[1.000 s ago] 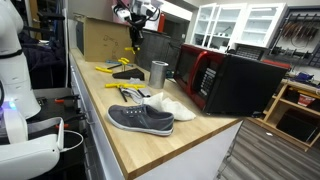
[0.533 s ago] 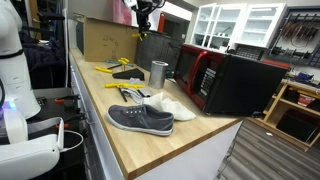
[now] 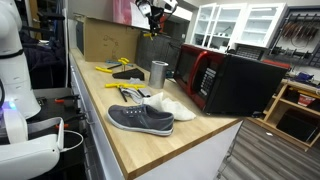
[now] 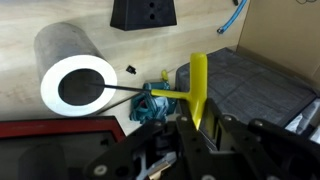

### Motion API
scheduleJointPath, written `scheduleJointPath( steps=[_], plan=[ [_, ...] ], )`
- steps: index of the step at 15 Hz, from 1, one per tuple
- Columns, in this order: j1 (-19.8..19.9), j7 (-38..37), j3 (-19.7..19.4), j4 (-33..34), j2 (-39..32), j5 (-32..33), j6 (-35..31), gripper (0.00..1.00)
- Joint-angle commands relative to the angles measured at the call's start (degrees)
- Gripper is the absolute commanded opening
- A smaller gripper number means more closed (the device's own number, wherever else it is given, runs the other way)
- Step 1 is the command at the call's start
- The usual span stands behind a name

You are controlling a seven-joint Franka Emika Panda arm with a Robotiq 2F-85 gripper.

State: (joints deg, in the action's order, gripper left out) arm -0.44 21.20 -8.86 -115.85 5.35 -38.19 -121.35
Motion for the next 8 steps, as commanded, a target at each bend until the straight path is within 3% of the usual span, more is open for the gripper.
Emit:
scheduleJointPath(
  steps=[1,8],
  plan=[
    [1.7,2.3,0.6,8.0,-7.0,-3.7,3.1,0.05],
    [6.7,6.4,2.3,15.0,-16.8,-10.9,8.6,0.05]
  ],
)
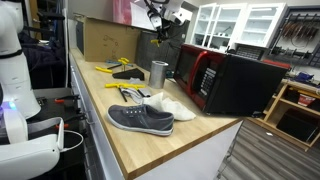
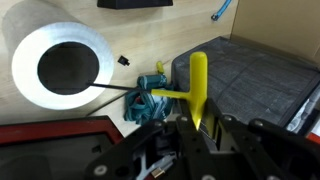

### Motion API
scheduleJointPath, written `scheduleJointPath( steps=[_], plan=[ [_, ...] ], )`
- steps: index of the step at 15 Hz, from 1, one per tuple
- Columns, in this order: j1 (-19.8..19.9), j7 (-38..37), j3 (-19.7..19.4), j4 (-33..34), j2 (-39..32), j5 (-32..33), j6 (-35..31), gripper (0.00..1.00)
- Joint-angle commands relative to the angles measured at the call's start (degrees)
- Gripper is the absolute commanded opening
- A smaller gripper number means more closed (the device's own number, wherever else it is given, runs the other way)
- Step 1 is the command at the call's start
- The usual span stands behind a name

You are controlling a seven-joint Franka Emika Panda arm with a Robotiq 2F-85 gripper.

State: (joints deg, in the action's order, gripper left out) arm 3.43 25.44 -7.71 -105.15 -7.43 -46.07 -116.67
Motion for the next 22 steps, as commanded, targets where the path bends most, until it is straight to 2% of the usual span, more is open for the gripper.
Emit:
scheduleJointPath(
  steps=[1,9,10,11,13,16,20,22],
  plan=[
    [3.5,2.5,1.3,4.8,-4.9,-3.4,4.6,0.05],
    [7.6,5.3,2.8,7.5,-11.5,-5.8,6.8,0.05],
    [7.6,5.7,3.2,7.3,-11.9,-5.8,6.5,0.11],
    [7.7,6.1,3.4,7.1,-12.1,-5.8,6.5,0.45],
    [7.9,6.6,3.8,5.9,-11.5,-5.5,6.6,0.47],
    [8.1,7.7,3.4,3.0,-7.2,-4.1,7.2,0.7],
    [7.8,6.8,1.8,-1.4,2.4,2.1,8.3,0.98],
    [7.7,6.1,0.9,-3.1,7.8,5.5,9.7,1.0]
  ],
)
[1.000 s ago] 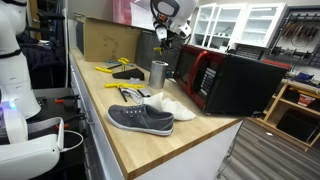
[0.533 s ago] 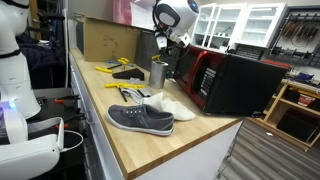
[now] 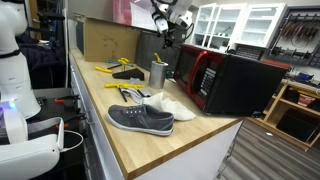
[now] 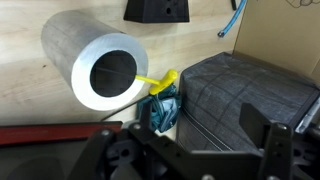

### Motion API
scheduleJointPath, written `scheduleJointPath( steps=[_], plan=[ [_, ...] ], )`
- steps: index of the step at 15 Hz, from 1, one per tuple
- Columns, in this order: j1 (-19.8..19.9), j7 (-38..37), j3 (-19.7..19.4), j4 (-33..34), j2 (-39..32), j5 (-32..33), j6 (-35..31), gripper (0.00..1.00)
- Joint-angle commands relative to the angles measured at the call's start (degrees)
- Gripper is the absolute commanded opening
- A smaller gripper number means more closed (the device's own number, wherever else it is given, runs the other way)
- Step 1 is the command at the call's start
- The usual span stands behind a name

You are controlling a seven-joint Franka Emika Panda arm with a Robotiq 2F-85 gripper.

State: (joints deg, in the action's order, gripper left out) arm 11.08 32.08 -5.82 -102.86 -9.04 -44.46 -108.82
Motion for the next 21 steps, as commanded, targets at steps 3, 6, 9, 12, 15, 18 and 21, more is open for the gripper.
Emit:
scheduleJointPath(
  steps=[3,6,9,12,15,18,21],
  plan=[
    [-0.5,-4.2,-2.2,-6.2,16.2,11.0,7.7,1.0],
    [-1.2,-10.5,-2.4,-5.2,18.2,19.7,11.3,1.0],
    [-2.1,-17.2,-1.7,-5.1,17.5,26.3,11.2,1.0],
    [-2.6,-13.5,-3.1,-4.7,17.5,23.9,11.1,1.0],
    [-2.6,-13.4,-3.4,-4.7,17.5,23.9,11.1,1.0],
    [-2.7,-14.1,-3.1,-3.4,15.6,25.5,11.6,1.0],
    [-3.8,-15.0,-2.0,-0.7,11.3,25.8,10.0,1.0]
  ],
)
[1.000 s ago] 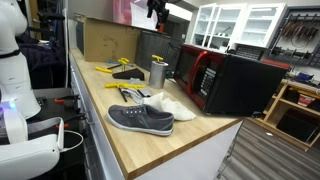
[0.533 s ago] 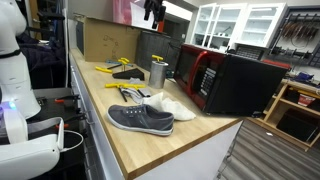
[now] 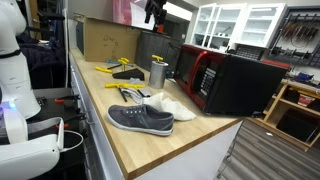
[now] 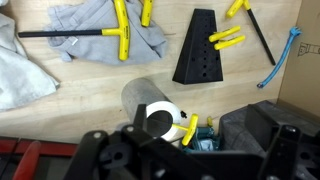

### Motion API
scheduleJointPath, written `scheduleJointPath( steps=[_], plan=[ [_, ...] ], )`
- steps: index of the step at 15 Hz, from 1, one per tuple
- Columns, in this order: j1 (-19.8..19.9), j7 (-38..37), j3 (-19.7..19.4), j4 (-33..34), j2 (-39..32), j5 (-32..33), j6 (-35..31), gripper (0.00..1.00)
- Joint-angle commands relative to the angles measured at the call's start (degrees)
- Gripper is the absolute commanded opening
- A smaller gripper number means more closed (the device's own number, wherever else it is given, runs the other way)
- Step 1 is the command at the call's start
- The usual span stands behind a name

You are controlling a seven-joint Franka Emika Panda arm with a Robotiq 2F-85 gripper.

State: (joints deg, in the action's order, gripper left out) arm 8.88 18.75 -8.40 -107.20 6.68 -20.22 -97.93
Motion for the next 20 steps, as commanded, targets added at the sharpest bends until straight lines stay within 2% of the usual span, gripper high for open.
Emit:
scheduleJointPath(
  steps=[1,5,10,15,20],
  plan=[
    [-1.9,-1.8,1.0,4.3,-5.7,1.6,-1.3,1.0],
    [-3.8,-3.0,3.5,8.4,-12.5,2.6,-4.9,1.0],
    [-6.0,-5.2,6.4,14.1,-19.6,7.3,-8.3,1.0],
    [-8.6,-10.0,7.6,19.4,-24.7,16.4,-8.6,1.0],
    [-11.2,-14.3,7.8,21.8,-28.0,26.0,-9.3,1.0]
  ],
)
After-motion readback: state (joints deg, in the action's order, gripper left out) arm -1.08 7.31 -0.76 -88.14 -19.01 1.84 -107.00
